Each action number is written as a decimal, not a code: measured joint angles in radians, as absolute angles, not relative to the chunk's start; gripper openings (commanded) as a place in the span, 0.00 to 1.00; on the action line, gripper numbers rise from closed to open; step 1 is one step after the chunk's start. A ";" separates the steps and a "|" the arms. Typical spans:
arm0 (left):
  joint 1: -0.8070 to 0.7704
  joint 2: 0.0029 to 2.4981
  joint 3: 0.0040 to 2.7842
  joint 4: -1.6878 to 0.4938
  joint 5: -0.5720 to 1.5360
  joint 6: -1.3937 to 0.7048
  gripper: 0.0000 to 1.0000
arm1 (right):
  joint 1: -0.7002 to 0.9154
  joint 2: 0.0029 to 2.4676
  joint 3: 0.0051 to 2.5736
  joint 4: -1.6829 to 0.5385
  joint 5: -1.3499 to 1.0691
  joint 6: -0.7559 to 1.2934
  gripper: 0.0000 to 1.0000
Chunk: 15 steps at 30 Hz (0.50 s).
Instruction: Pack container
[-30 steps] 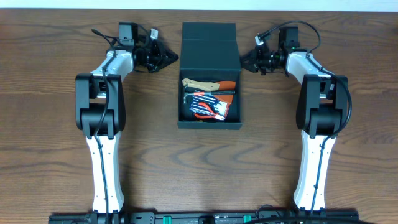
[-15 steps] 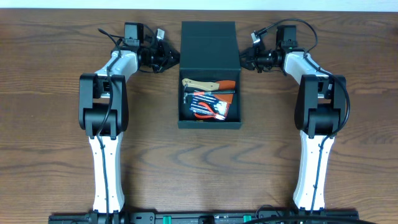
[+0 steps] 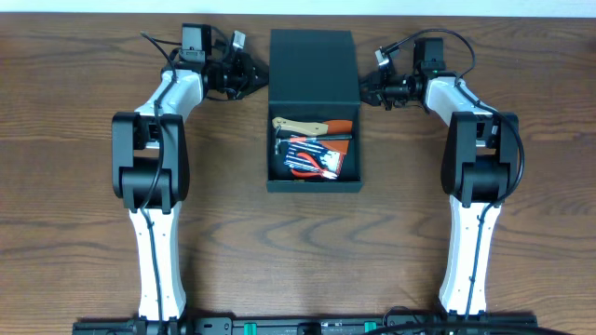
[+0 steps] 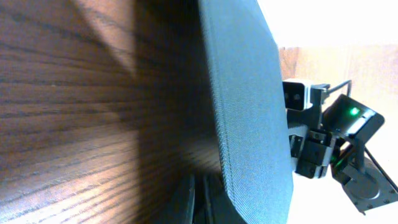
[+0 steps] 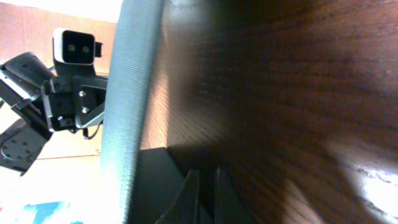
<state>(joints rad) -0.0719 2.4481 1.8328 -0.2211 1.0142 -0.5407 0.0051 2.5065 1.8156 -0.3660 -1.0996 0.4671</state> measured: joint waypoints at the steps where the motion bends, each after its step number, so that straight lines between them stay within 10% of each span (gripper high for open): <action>1: -0.072 2.444 1.833 -0.221 1.014 -0.540 0.05 | 0.005 2.505 1.816 -0.371 -1.100 0.467 0.01; 15: -0.070 2.417 1.833 -0.230 1.018 -0.514 0.05 | 0.005 2.483 1.816 -0.478 -1.091 0.419 0.01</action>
<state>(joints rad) -0.0700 2.4172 1.8328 -0.2298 1.0180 -0.5140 0.0051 2.4832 1.8156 -0.4778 -1.0908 0.4191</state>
